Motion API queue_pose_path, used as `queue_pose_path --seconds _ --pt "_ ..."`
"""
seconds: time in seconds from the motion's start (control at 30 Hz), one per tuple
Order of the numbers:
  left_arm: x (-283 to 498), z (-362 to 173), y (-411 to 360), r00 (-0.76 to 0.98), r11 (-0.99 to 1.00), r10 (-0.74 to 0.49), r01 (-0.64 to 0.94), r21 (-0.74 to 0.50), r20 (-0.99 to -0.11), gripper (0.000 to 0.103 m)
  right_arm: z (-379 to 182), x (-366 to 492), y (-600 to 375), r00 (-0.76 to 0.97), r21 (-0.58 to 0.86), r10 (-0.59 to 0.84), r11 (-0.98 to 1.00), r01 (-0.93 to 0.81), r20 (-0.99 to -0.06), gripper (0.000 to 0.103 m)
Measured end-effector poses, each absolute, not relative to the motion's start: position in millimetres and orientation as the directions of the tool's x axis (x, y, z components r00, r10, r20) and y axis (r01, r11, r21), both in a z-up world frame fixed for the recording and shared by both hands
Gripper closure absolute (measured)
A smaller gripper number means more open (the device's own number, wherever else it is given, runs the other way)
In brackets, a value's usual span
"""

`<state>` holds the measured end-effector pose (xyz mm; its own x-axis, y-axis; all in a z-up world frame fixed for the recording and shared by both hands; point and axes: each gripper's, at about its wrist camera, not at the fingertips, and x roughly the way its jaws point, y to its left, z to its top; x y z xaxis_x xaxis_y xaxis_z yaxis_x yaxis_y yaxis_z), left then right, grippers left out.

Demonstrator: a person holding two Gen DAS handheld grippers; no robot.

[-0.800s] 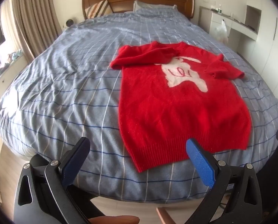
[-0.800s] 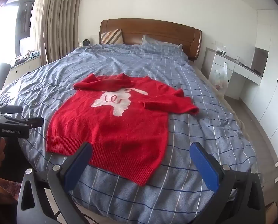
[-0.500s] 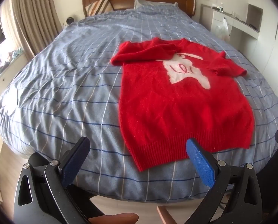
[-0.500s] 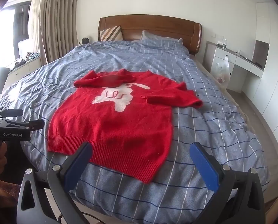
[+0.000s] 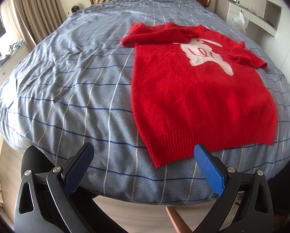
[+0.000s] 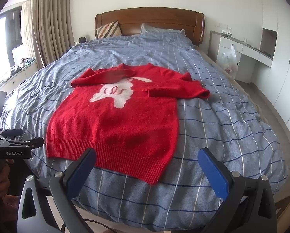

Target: Fold small clothes

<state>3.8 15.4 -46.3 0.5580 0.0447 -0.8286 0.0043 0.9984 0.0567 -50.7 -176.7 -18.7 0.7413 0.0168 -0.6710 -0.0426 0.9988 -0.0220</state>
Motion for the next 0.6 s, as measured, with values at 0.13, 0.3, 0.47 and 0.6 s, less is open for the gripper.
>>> queue_pose_path --seconds 0.13,0.3,0.47,0.6 --pt "9 -60 23 0.523 0.999 0.038 -0.008 0.040 -0.851 0.001 -31 -46 -184 0.713 -0.003 0.012 1.000 -0.019 -0.701 0.000" --pt "6 -58 22 0.545 0.998 0.052 -0.004 0.059 -0.837 0.001 -30 -50 -183 0.724 -0.026 -0.007 1.000 -0.014 -0.689 0.000" --pt "4 -53 19 0.567 0.998 0.053 0.007 0.070 -0.822 0.001 -30 -48 -180 0.725 -0.030 -0.006 0.999 -0.020 -0.688 0.000" --pt "4 -48 18 0.581 0.997 0.054 0.009 0.072 -0.812 0.001 -30 -48 -180 0.722 -0.032 -0.005 0.999 -0.023 -0.691 0.000"
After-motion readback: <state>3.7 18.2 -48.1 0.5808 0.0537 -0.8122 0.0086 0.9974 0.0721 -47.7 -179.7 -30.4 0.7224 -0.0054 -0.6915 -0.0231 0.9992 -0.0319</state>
